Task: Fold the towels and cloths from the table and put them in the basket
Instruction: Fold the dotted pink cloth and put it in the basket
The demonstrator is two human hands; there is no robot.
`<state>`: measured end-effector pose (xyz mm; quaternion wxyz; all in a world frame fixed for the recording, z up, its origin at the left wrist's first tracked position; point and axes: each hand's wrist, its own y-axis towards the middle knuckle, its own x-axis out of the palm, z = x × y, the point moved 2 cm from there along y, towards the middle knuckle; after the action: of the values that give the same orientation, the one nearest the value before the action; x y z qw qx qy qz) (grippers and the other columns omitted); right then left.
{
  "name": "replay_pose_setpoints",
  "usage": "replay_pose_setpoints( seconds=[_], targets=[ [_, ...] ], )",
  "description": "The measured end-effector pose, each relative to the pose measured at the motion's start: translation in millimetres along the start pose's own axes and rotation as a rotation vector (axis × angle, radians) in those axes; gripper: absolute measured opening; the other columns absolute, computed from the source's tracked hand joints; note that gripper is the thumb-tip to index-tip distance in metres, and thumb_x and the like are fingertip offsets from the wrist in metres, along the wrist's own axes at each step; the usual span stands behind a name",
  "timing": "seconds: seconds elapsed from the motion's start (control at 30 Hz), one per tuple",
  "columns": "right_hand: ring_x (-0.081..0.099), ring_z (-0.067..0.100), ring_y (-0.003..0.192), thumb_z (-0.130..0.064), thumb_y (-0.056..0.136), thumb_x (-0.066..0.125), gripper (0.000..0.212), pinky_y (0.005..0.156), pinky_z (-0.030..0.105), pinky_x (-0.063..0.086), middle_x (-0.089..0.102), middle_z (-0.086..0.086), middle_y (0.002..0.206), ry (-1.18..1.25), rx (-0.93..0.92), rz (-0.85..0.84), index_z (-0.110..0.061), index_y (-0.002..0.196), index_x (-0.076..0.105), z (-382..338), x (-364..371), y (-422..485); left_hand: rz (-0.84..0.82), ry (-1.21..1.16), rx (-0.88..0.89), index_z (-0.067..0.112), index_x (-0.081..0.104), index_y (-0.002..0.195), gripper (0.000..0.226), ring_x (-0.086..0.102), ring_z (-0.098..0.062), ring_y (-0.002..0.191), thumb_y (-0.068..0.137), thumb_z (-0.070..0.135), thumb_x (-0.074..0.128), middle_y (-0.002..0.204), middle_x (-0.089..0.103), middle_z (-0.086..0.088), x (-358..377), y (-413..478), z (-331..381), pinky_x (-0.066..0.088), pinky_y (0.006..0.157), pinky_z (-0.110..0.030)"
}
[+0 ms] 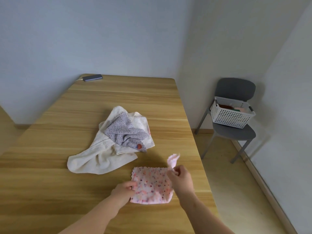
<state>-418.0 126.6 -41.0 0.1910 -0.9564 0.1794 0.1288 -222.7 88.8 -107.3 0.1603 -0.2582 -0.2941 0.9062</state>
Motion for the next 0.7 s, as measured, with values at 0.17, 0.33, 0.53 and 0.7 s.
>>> replay_pose_setpoints(
  seconds=[0.17,0.33,0.53,0.7],
  targets=[
    [0.036,0.008,0.056,-0.016,0.09,0.054,0.019,0.052,0.017,0.032,0.042,-0.007,0.066,-0.079,-0.034,-0.183,-0.021,0.075,0.042,-2,48,-4,-0.051,-0.039,-0.115,0.023,0.054,0.129,0.05,0.049,-0.019,0.12,0.088,0.051,0.048,0.136,0.05,-0.002,-7,-1,0,0.035,0.099,-0.029],
    [0.051,0.009,0.085,-0.024,0.088,0.057,0.015,0.074,0.017,0.042,0.054,-0.007,0.09,-0.239,-0.014,-0.417,-0.015,0.1,0.054,9,74,-11,-0.071,-0.094,-0.191,0.021,0.037,0.143,0.072,0.038,-0.023,0.133,0.091,0.067,0.017,0.148,0.038,-0.001,-12,-4,6,0.025,0.114,-0.037],
    [0.052,0.014,0.091,-0.018,0.091,0.044,0.018,0.08,0.025,0.046,0.057,-0.001,0.099,-0.532,-0.12,-0.287,-0.019,0.101,0.058,26,63,-3,-0.048,0.053,-0.043,0.023,0.046,0.135,0.042,0.054,-0.017,0.11,0.097,0.04,0.036,0.13,0.052,-0.002,-9,3,7,0.045,0.096,-0.03],
    [0.051,0.017,0.105,-0.023,0.09,0.043,0.016,0.091,0.029,0.045,0.059,-0.001,0.113,-0.702,-0.113,-0.356,-0.025,0.095,0.058,38,56,-1,0.059,0.49,0.019,0.029,0.046,0.123,0.036,0.038,-0.026,0.122,0.088,0.032,0.05,0.13,0.039,-0.005,3,0,8,0.039,0.102,-0.034]
  ],
)
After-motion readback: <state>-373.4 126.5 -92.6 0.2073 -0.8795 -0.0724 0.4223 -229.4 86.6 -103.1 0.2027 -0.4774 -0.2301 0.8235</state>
